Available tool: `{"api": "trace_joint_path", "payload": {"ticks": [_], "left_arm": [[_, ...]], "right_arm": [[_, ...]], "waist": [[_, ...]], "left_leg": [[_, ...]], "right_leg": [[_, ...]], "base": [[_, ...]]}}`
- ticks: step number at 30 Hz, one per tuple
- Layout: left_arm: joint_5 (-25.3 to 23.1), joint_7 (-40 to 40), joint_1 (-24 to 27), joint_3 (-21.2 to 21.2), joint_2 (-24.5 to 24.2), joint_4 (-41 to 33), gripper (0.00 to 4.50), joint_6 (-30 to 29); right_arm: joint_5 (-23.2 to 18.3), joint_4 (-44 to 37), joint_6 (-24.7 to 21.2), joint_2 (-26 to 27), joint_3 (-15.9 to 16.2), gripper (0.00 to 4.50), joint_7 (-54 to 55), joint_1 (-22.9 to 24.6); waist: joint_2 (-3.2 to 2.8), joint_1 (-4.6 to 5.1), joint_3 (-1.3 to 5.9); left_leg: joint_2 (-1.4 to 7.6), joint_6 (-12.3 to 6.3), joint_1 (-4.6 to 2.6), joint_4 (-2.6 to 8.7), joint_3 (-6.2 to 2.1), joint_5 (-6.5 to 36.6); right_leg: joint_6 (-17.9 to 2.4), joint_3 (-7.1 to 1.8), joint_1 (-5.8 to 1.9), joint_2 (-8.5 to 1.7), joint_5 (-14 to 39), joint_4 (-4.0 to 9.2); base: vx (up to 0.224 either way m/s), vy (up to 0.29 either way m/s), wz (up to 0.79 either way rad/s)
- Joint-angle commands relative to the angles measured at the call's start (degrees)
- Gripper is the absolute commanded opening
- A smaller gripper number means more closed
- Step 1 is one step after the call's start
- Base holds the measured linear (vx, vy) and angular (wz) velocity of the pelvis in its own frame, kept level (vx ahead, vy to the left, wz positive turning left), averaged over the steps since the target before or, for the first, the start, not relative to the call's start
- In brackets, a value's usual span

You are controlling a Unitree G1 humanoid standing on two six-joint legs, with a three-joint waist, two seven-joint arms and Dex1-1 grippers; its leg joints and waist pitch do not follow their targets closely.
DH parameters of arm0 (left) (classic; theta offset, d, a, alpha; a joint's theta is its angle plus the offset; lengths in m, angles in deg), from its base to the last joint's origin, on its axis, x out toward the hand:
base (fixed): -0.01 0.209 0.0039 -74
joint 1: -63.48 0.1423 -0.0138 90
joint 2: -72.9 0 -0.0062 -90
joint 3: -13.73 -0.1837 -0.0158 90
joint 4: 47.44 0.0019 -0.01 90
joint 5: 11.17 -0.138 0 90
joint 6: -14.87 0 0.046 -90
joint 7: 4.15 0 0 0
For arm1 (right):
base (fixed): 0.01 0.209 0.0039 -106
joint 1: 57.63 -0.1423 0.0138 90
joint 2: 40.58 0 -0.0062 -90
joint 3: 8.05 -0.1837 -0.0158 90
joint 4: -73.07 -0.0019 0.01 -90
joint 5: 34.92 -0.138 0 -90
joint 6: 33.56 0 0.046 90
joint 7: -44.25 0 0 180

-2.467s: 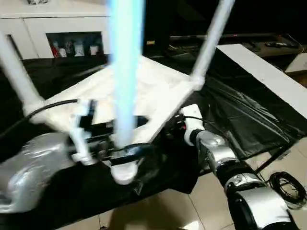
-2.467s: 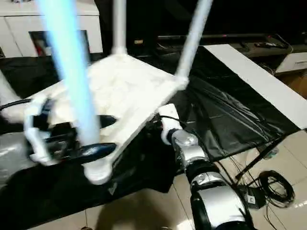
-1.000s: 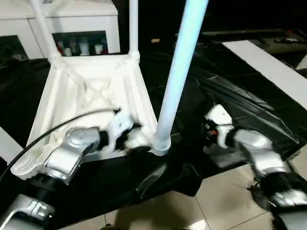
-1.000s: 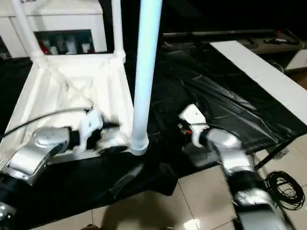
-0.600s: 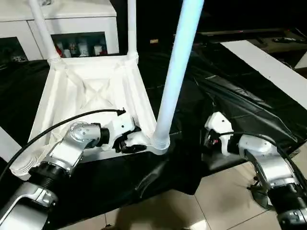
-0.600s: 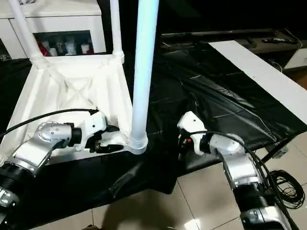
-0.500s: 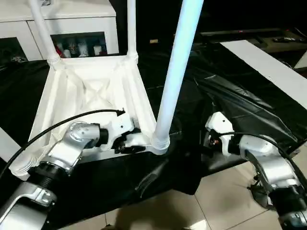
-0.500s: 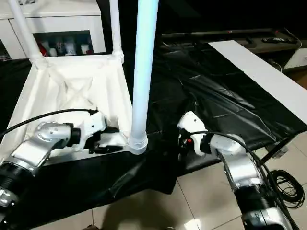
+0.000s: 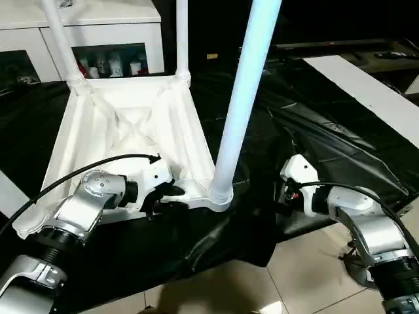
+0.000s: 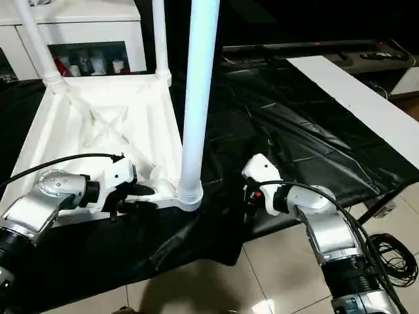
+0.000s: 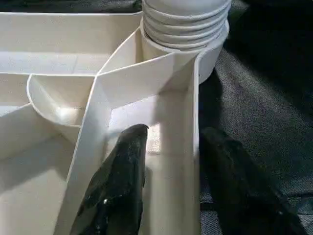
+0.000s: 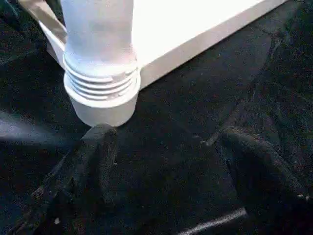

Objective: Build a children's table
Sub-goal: Rotate table base, then rotate leg to tighten

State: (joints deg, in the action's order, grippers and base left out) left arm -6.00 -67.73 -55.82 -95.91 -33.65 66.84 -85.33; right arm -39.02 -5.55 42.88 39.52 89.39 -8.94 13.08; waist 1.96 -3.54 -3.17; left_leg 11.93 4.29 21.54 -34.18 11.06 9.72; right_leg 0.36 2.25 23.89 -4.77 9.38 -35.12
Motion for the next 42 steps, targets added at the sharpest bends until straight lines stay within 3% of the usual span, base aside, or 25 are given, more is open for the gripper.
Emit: {"api": "trace_joint_path", "payload": {"ticks": [1, 4, 7, 8, 19, 27, 33, 38, 42], "left_arm": [[-0.88, -1.01, -0.31, -0.36, -0.68, -0.82, 1.67, -1.34], [-1.04, -1.51, -0.25, -0.54, -1.16, -1.07, 1.25, -1.84], [-1.1, -2.65, -0.04, -0.95, -1.72, -1.36, 1.21, -2.56], [-1.15, -2.84, 0.04, -0.98, -1.81, -1.49, 0.9, -2.75], [-0.91, -3.55, 1.31, -0.59, -1.35, -2.98, 0.13, -4.21], [0.1, 2.69, 3.56, -0.04, 3.84, -6.38, 0.13, -10.83], [-0.43, 8.9, 3.95, 0.2, 8.98, -8.24, 0.13, -14.38], [-0.77, 11.04, 3.76, 0.72, 11.14, -8.75, 0.0, -15.53], [-1.32, 11.2, 3.85, 0.09, 11.19, -9.85, 0.0, -16.86]], "right_arm": [[-0.1, -1.22, -0.74, -0.95, 0.4, 3.69, 0.08, 0.5], [0.01, -1.3, -0.82, -1.06, 0.45, 3.69, 0.11, 0.61], [0.04, -1.45, -0.95, -1.12, 0.51, 3.69, 0.17, 0.79], [0.05, -1.47, -0.97, -1.14, 0.54, 3.69, 0.18, 0.81], [-0.04, -1.29, -1.26, -0.95, 0.86, 3.69, 0.27, 0.63], [-0.8, 2.5, 0.05, 3.25, -0.89, 3.69, 5.14, -1.28], [-3.0, 3.84, -0.28, 5.53, -0.69, 3.69, 3.83, -2.33], [-4.47, 5.59, -0.09, 6.87, -0.29, 4.23, 1.81, -3.31], [-0.77, 10.01, 4.41, 7.7, 1.03, 4.41, 4.97, -5.35]], "waist": [[-0.66, -0.17, 3.63], [-0.8, -0.12, 3.58], [-0.78, -0.09, 3.6], [-0.83, -0.08, 3.6], [-0.7, -0.09, 3.59], [-0.51, 0.06, 3.66], [-0.28, -0.04, 3.75], [-0.22, 0.04, 3.37], [-0.24, 0.16, 3.13]], "left_leg": [[1.02, 1.06, -1.14, 4.59, -0.71, 19.35], [1.0, 1.28, -1.23, 4.64, -0.76, 20.29], [0.98, 1.29, -1.16, 4.63, -0.77, 20.05], [1.0, 1.31, -1.17, 4.64, -0.77, 19.92], [1.04, 1.13, -1.18, 4.59, -0.71, 19.48], [0.93, 0.74, -1.04, 4.49, -0.6, 18.41], [0.9, -0.28, -0.95, 4.3, -0.45, 17.41], [0.84, -0.72, -0.81, 4.48, -0.56, 18.48], [0.87, -0.12, -0.88, 4.62, -0.67, 19.19]], "right_leg": [[-10.04, -1.72, -2.26, -2.34, 18.92, 4.49], [-10.06, -1.69, -2.17, -2.3, 19.69, 4.59], [-10.23, -1.7, -2.27, -2.34, 19.17, 4.54], [-10.33, -1.71, -2.25, -2.35, 19.01, 4.54], [-10.58, -1.75, -2.27, -2.37, 18.73, 4.47], [-10.85, -1.72, -2.34, -2.36, 18.17, 4.41], [-9.9, -1.71, -2.34, -2.37, 19.43, 4.67], [-8.76, -1.59, -2.12, -2.34, 22.29, 5.06], [-7.73, -1.58, -1.83, -2.44, 24.71, 5.37]], "base": [[0.0, 0.0, 0.0], [0.0, 0.0, 0.0], [0.0, 0.0, 0.0], [0.0, 0.0, 0.0], [0.0, 0.0, 0.0], [0.0, 0.0, 0.0], [0.0, 0.0, 0.0], [0.0, 0.0, 0.0], [0.0, 0.0, 0.0]]}}
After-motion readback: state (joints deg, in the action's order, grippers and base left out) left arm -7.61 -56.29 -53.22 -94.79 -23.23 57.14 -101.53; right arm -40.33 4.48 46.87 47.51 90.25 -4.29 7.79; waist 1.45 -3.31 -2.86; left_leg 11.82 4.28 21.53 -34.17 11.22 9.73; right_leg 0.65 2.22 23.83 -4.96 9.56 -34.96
